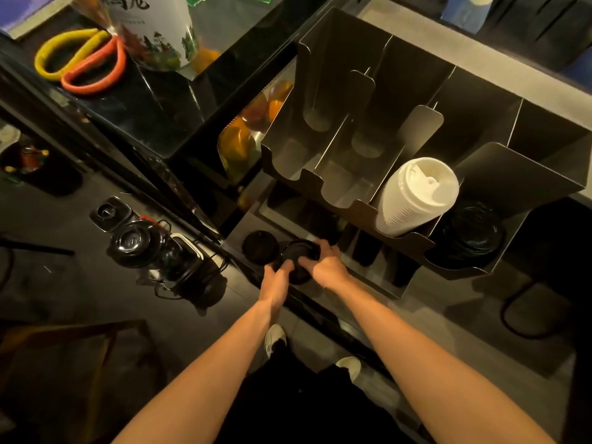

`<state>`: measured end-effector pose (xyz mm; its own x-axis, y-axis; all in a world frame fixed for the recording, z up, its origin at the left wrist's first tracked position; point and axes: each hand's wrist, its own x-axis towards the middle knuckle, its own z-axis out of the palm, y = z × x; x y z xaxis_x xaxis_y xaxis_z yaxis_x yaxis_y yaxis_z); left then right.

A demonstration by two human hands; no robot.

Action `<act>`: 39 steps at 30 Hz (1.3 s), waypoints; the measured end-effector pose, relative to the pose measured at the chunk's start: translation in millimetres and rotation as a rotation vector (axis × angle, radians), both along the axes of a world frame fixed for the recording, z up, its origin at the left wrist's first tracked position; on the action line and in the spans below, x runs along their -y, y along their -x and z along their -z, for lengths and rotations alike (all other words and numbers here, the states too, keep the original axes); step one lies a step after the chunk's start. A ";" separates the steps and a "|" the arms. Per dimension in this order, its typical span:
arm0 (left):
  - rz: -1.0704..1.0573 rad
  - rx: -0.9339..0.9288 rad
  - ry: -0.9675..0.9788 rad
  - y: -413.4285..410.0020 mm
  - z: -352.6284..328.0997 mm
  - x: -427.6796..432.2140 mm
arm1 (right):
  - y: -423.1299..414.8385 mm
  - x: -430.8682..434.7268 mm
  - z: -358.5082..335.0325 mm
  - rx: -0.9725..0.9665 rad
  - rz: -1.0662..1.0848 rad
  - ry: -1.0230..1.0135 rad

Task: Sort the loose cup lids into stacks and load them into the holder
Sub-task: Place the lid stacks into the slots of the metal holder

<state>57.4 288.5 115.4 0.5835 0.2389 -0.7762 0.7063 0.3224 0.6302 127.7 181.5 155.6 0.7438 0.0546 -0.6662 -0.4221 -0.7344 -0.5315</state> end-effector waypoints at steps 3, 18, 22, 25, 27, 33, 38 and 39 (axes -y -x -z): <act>0.002 -0.013 0.012 3.5 -0.6 -4.4 | 4.4 5.0 4.2 -0.030 0.025 -0.035; -0.062 0.055 0.056 9.7 -10.7 -13.5 | 5.0 11.7 14.5 -0.180 -0.035 -0.172; -0.059 0.023 0.119 13.4 -9.9 -14.7 | 10.4 18.3 17.8 -0.139 0.011 -0.229; -0.067 -0.002 0.133 15.5 15.0 -16.5 | 16.1 22.1 21.5 -0.136 0.031 -0.274; -0.076 -0.026 0.137 16.1 19.5 -16.8 | 19.2 23.4 23.5 -0.132 0.048 -0.286; -0.166 0.103 0.310 9.4 -33.7 -15.0 | 19.5 32.6 1.8 -0.082 0.060 -0.367; -0.015 0.194 0.365 6.5 -54.7 -24.0 | 13.0 40.3 -32.6 0.042 0.012 -0.358; 0.001 0.217 0.359 4.7 -59.5 -25.5 | 12.3 40.7 -41.1 0.072 0.009 -0.350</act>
<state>52.6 314.0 174.9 0.7426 -0.0251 -0.6693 0.5703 0.5478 0.6122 115.5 140.8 196.6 0.7894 0.2634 -0.5544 -0.3802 -0.4992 -0.7786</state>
